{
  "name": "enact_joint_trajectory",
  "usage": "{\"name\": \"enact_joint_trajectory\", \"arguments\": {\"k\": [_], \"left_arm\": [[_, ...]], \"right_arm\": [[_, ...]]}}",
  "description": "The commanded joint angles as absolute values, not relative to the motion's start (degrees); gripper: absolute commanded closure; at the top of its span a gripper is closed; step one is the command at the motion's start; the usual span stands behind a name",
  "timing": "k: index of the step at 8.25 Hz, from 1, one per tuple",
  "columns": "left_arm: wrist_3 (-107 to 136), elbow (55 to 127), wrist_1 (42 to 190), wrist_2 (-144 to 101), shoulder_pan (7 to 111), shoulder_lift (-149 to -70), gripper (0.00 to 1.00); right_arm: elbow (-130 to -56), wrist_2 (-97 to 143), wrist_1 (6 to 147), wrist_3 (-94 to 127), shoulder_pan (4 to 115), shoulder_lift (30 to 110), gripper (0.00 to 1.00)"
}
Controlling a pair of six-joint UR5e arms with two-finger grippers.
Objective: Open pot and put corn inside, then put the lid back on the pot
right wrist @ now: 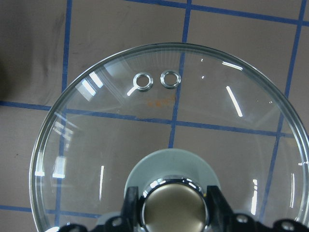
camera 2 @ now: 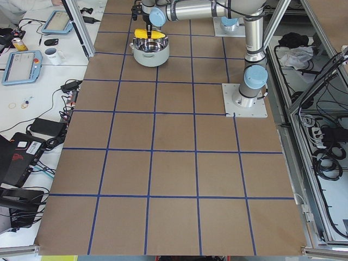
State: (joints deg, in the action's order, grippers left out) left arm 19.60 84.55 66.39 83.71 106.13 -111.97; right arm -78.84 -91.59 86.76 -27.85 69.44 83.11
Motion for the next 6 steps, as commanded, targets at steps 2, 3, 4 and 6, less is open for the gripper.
{"name": "enact_joint_trajectory", "arguments": {"k": [2, 3, 4, 6], "left_arm": [[19.9, 84.6, 63.5, 83.6, 107.7, -117.4, 1.00], [19.9, 84.6, 63.1, 83.5, 107.7, -117.9, 0.86], [20.0, 84.7, 63.2, 83.4, 107.7, -117.9, 0.63], [19.9, 84.8, 63.1, 83.6, 107.7, -118.5, 0.47]], "right_arm": [[-78.8, -91.4, 86.7, -27.7, 69.4, 83.1, 0.88], [-78.8, -91.4, 86.6, -27.4, 69.4, 83.1, 0.88], [-78.8, -91.4, 86.5, -27.4, 69.4, 83.1, 0.88], [-79.4, -91.4, 86.5, -27.2, 69.4, 83.3, 0.88]]}}
